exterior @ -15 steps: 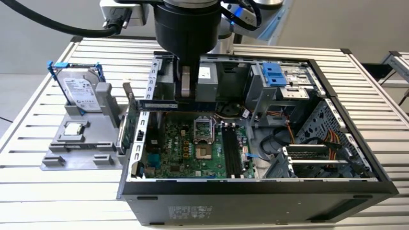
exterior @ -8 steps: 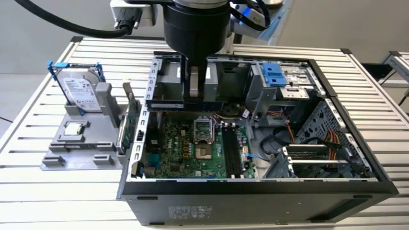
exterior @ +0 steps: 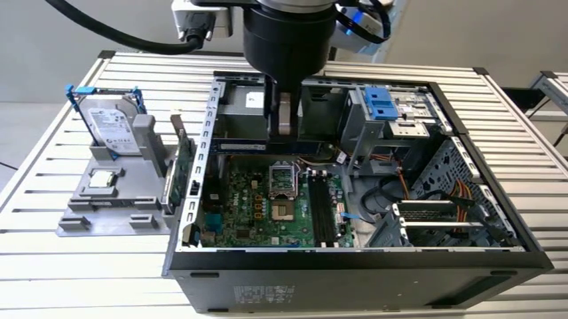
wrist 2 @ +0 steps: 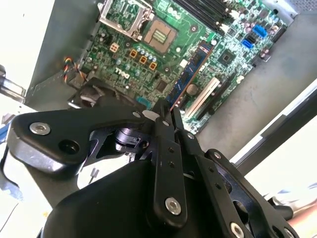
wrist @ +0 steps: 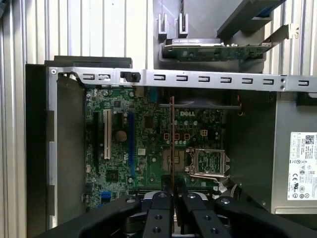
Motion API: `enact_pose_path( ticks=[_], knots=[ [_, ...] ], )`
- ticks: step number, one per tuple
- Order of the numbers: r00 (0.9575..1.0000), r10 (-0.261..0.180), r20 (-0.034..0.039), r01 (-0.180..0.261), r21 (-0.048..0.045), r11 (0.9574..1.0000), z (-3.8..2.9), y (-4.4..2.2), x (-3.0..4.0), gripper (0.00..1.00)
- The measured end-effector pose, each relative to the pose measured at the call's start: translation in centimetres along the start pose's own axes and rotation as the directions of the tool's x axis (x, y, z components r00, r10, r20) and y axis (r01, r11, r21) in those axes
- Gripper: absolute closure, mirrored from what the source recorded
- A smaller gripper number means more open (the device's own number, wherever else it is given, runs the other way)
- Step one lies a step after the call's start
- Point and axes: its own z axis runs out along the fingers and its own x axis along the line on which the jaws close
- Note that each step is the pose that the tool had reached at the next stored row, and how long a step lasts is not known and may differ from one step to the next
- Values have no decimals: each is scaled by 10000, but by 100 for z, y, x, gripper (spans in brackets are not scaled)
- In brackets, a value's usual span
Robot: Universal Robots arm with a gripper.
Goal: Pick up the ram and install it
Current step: 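Pick up the ram and move it above insertion slot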
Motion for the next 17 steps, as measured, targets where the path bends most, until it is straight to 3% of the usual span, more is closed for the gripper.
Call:
enact_pose_path(
  ticks=[17],
  knots=[
    [10000,1,0,-1,0,10000,-7,-364,-1,100]
  ],
)
